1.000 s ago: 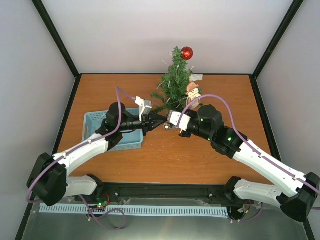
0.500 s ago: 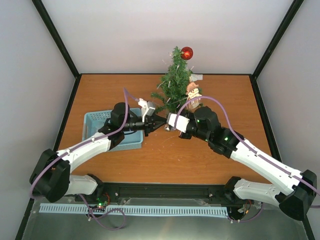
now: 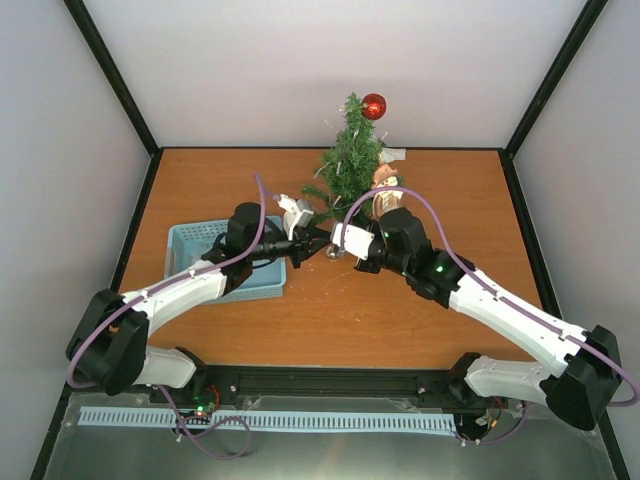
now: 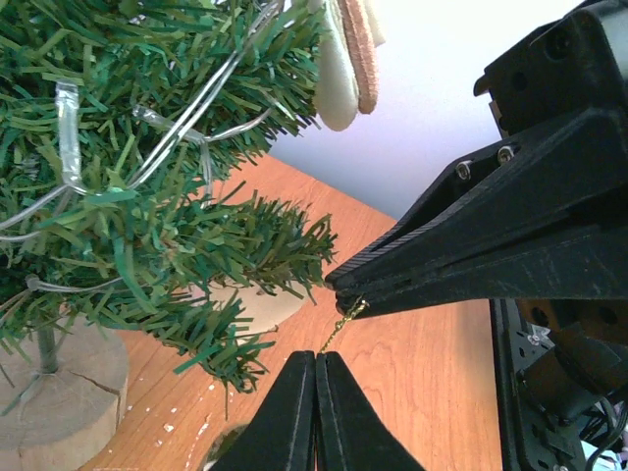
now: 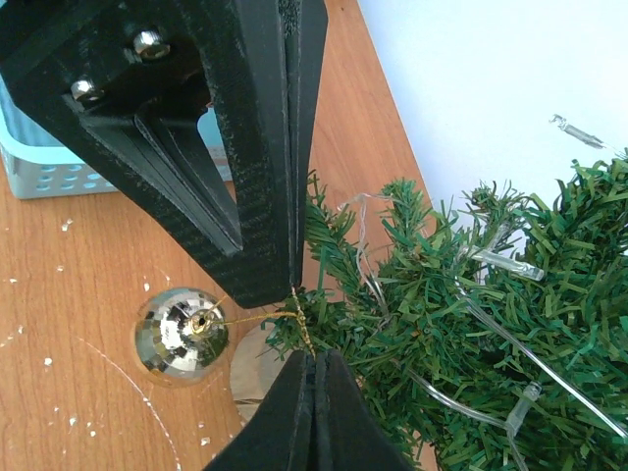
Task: Decorate the small christmas tree
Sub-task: Hang the decoration item on the Christmas tree.
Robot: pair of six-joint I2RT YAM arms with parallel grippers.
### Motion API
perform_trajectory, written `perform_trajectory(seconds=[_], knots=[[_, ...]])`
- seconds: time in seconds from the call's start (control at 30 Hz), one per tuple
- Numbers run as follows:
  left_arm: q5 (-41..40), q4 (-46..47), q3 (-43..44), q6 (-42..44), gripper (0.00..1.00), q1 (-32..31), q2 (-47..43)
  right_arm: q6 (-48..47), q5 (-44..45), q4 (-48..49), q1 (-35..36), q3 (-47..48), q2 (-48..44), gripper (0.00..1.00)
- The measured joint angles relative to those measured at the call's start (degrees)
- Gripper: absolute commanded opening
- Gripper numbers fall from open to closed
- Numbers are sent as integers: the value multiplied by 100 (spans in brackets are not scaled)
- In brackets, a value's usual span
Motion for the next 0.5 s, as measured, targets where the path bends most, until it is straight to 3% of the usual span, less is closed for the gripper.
perform_trajectory(seconds=[0.5], knots=[[-332,-146,103,-37,1,52,111,-223,144,221,-22,0,251,3]])
